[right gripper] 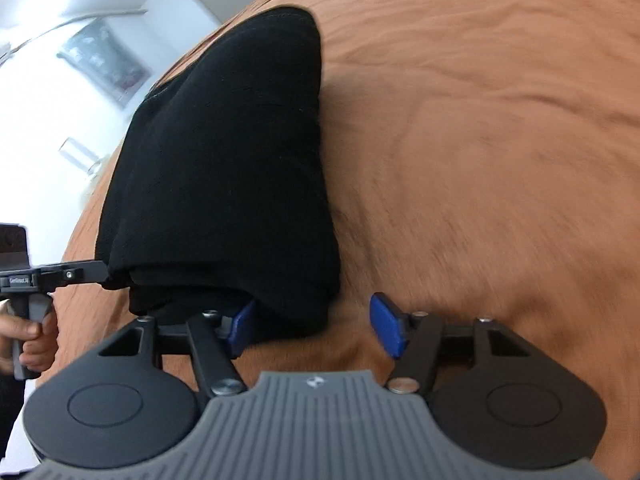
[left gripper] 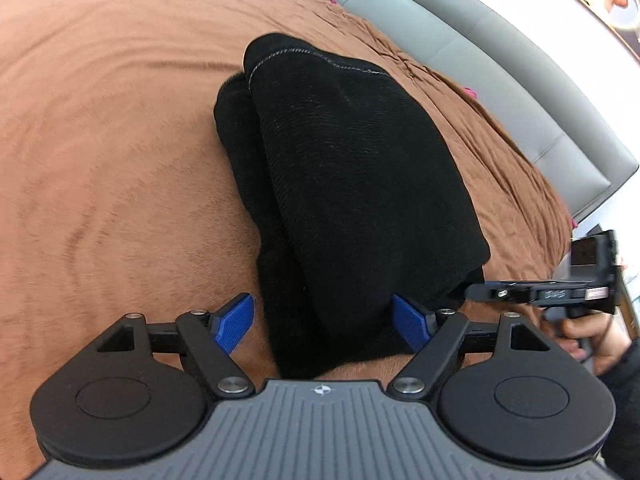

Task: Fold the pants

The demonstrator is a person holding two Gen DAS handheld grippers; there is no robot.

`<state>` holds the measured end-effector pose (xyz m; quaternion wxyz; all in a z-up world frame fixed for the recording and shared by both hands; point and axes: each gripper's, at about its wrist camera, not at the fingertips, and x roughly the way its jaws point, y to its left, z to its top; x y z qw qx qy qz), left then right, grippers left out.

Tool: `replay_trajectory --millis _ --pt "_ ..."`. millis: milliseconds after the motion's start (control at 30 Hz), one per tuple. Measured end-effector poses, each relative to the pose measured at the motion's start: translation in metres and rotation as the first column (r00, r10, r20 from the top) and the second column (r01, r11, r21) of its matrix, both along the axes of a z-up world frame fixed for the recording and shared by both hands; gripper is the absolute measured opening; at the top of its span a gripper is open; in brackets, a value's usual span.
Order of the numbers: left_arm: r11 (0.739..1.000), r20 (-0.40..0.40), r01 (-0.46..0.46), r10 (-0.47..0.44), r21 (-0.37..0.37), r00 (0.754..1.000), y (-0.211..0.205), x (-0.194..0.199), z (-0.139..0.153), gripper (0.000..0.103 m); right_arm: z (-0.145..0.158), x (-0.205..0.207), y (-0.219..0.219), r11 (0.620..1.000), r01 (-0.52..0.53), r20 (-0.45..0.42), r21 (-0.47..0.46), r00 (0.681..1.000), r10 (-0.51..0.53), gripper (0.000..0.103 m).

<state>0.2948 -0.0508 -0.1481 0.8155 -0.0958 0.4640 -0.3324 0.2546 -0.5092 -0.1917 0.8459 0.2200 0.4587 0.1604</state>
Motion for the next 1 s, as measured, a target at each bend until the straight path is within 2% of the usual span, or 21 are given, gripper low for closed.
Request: replay_trajectory --millis 33,100,167,267,300,333,433,500,567,633,700,767,933,1000 --pt "0.999 0.017 0.003 -0.004 0.034 1.0 0.0 -0.006 0.004 0.089 0.006 -0.01 0.001 0.999 0.034 0.012 -0.001 0.999 -0.034 0.06" --pt "0.997 0.062 0.001 -0.007 0.083 0.998 0.003 -0.021 0.015 0.087 0.018 -0.028 0.009 0.995 0.094 0.049 -0.036 0.995 -0.092 0.068" --pt "0.997 0.103 -0.012 0.005 0.072 0.995 0.006 -0.033 0.025 0.089 0.027 -0.054 0.018 0.983 0.16 0.09 -0.09 0.984 -0.152 0.071" --pt "0.997 0.125 -0.068 0.062 0.046 0.99 0.014 -0.045 0.032 0.098 0.037 -0.089 0.047 0.948 0.271 0.146 -0.169 0.958 -0.248 0.084" --pt "0.995 0.132 -0.09 0.082 0.053 0.988 0.013 -0.051 0.035 0.1 0.045 -0.111 0.052 0.942 0.284 0.162 -0.181 0.953 -0.256 0.085" --pt "0.992 0.146 -0.113 0.103 0.061 0.984 0.009 -0.056 0.041 0.1 0.043 -0.115 0.065 0.937 0.295 0.179 -0.186 0.948 -0.263 0.085" --pt "0.978 0.241 -0.199 0.178 0.066 0.954 0.006 -0.079 0.057 0.103 0.056 -0.137 0.101 0.907 0.347 0.245 -0.24 0.925 -0.289 0.092" --pt "0.976 0.278 -0.204 0.176 0.075 0.944 0.004 -0.091 0.067 0.103 0.07 -0.148 0.125 0.872 0.385 0.31 -0.303 0.905 -0.291 0.095" --pt "0.975 0.278 -0.197 0.162 0.104 0.947 0.001 -0.099 0.075 0.103 0.085 -0.156 0.144 0.837 0.427 0.362 -0.341 0.882 -0.302 0.098" --pt "0.958 0.29 -0.222 0.163 0.183 0.943 -0.009 -0.101 0.082 0.103 0.105 -0.165 0.156 0.819 0.459 0.397 -0.343 0.861 -0.316 0.098" --pt "0.917 0.343 -0.272 0.165 0.293 0.925 -0.019 -0.108 0.09 0.103 0.123 -0.17 0.169 0.799 0.481 0.418 -0.361 0.849 -0.322 0.098" --pt "0.897 0.387 -0.295 0.156 0.33 0.909 -0.024 -0.115 0.096 0.103 0.137 -0.172 0.183 0.771 0.503 0.442 -0.391 0.837 -0.322 0.098" --pt "0.911 0.375 -0.31 0.197 0.27 0.906 -0.019 -0.122 0.104 0.103 0.162 -0.193 0.207 0.741 0.558 0.519 -0.373 0.788 -0.331 0.098" --pt "0.91 0.375 -0.322 0.211 0.261 0.903 -0.017 -0.127 0.106 0.103 0.167 -0.197 0.211 0.736 0.558 0.5 -0.384 0.795 -0.342 0.098"
